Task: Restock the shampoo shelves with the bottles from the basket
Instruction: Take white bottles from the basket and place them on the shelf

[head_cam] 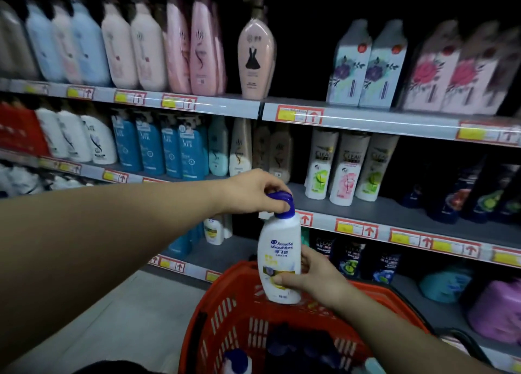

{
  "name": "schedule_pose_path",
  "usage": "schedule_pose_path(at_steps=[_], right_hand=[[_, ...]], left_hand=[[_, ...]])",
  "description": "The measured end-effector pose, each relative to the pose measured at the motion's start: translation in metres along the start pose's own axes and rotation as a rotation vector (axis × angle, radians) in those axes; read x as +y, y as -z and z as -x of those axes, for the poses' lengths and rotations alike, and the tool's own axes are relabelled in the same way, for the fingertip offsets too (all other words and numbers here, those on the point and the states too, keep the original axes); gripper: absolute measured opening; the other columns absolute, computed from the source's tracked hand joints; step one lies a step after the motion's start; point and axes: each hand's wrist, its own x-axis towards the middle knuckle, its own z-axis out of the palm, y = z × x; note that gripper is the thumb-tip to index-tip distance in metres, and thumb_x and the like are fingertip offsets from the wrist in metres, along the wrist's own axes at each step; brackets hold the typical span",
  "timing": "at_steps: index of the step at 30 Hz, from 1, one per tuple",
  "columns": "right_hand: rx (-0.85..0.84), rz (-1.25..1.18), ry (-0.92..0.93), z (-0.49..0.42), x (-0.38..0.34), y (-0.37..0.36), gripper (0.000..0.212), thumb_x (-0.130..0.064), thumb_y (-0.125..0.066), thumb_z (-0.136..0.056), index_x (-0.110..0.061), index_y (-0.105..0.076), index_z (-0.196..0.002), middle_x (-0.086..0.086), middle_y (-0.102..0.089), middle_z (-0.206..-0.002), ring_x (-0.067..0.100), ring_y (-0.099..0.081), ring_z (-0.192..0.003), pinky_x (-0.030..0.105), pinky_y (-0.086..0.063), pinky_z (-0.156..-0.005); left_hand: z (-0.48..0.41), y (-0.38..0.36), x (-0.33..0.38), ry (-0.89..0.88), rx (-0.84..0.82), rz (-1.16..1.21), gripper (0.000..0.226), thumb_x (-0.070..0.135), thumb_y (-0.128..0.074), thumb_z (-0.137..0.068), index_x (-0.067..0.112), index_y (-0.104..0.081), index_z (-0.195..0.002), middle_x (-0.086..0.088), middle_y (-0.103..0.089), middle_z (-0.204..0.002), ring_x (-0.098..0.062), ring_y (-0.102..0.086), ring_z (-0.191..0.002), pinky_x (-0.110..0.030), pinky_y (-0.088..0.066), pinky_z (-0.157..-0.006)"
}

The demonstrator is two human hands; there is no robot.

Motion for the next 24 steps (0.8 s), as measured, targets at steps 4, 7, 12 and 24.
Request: schedule_pose_path(at_steps=[4, 7, 12, 24], right_hand=[[-0.009, 0.006, 0.017, 0.01, -0.009, 0.018, 0.064, -0.024, -0.09, -0.066, -0.022, -0.063, -0.123, -0.006, -0.073, -0.116, 0.011, -0.069, -0.106, 0.039, -0.053, -0.098], [0.035, -0.023, 0.014, 0.019, -0.008, 0.029, 0.066, -0.027, -0.091, -0.062, -0.018, -0.064, -0.121, -0.003, -0.074, -0.114, 0.014, -0.07, -0.105, 0.04, -0.054, -0.097], [0.079, -0.067, 0.039, 0.033, -0.013, 0.045, 0.049, -0.011, -0.085, -0.073, -0.012, -0.066, -0.118, -0.001, -0.075, -0.111, 0.013, -0.071, -0.102, 0.028, -0.058, -0.088], [0.099, -0.091, 0.01, 0.034, 0.0, 0.043, 0.052, -0.012, -0.088, -0.068, -0.018, -0.066, -0.115, -0.004, -0.076, -0.107, 0.011, -0.072, -0.099, 0.024, -0.058, -0.081]], left_hand=[[0.002, -0.005, 0.004, 0.014, 0.056, 0.199, 0.037, 0.035, -0.077, -0.077, 0.027, -0.064, -0.111, 0.003, -0.071, -0.104, -0.016, -0.068, -0.098, -0.033, -0.056, -0.088], [0.004, -0.027, -0.011, 0.083, -0.105, 0.228, 0.048, 0.033, -0.082, -0.073, 0.025, -0.06, -0.115, 0.007, -0.069, -0.1, -0.007, -0.067, -0.094, -0.017, -0.051, -0.075], [0.003, -0.081, -0.039, 0.136, -0.232, 0.216, 0.058, 0.027, -0.085, -0.066, 0.02, -0.063, -0.119, 0.005, -0.07, -0.117, -0.011, -0.064, -0.111, -0.034, -0.049, -0.1], [0.003, -0.1, -0.051, 0.127, -0.182, 0.215, 0.063, 0.04, -0.082, -0.061, 0.023, -0.064, -0.119, 0.006, -0.068, -0.118, -0.011, -0.062, -0.113, -0.04, -0.047, -0.103]])
